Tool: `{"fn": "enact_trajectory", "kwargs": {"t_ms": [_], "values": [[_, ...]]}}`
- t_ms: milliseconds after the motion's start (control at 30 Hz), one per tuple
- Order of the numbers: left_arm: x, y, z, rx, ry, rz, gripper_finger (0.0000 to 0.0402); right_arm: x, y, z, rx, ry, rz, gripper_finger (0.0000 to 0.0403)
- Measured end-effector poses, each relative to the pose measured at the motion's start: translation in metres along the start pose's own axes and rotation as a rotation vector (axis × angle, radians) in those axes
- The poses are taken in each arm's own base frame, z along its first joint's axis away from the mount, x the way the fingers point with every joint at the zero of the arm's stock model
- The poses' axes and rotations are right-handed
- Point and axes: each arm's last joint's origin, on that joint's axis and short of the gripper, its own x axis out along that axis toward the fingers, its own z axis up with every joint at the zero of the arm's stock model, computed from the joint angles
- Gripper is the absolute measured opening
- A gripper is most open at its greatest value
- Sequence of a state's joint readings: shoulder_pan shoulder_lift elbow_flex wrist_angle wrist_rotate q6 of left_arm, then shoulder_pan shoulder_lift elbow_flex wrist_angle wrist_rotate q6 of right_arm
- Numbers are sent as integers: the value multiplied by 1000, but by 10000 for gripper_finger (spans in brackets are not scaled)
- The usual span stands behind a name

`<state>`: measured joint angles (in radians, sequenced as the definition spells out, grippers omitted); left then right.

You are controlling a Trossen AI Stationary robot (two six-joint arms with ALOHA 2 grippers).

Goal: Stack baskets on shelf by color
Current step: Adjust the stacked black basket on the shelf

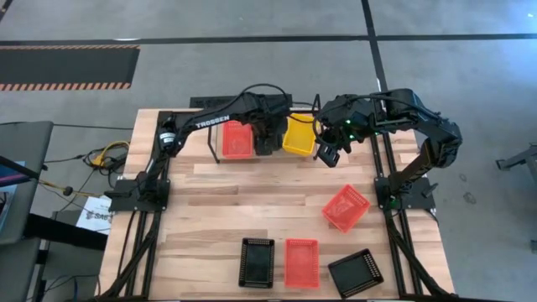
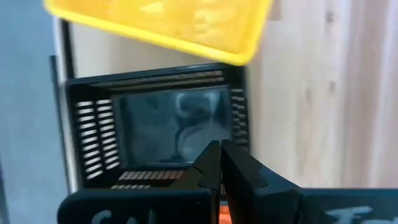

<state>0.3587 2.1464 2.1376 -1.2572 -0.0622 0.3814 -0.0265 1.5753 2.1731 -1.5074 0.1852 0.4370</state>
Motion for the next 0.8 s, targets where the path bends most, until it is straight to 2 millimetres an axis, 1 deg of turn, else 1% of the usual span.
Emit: {"fn": "enact_trajectory", "kwargs": {"t_ms": [100, 200, 467, 533, 733, 800], "values": [[0, 7, -2, -18, -9, 12, 0, 0, 0, 0, 0, 0, 0, 72], [1, 13, -4, -51, -23, -18, 0, 0, 0, 0, 0, 0, 0, 72], [2, 12, -3, -95, -40, -57, 0, 0, 0, 0, 1, -3, 1, 72], [9, 11, -4, -102, -40, -77, 0, 0, 0, 0, 0, -3, 2, 72], [32, 4, -14, -110, 39, -115, 0, -1, 4, -1, -13, 0, 12, 72], [36, 3, -17, -110, 60, -121, 0, -1, 5, -2, -17, 0, 15, 72]]}}
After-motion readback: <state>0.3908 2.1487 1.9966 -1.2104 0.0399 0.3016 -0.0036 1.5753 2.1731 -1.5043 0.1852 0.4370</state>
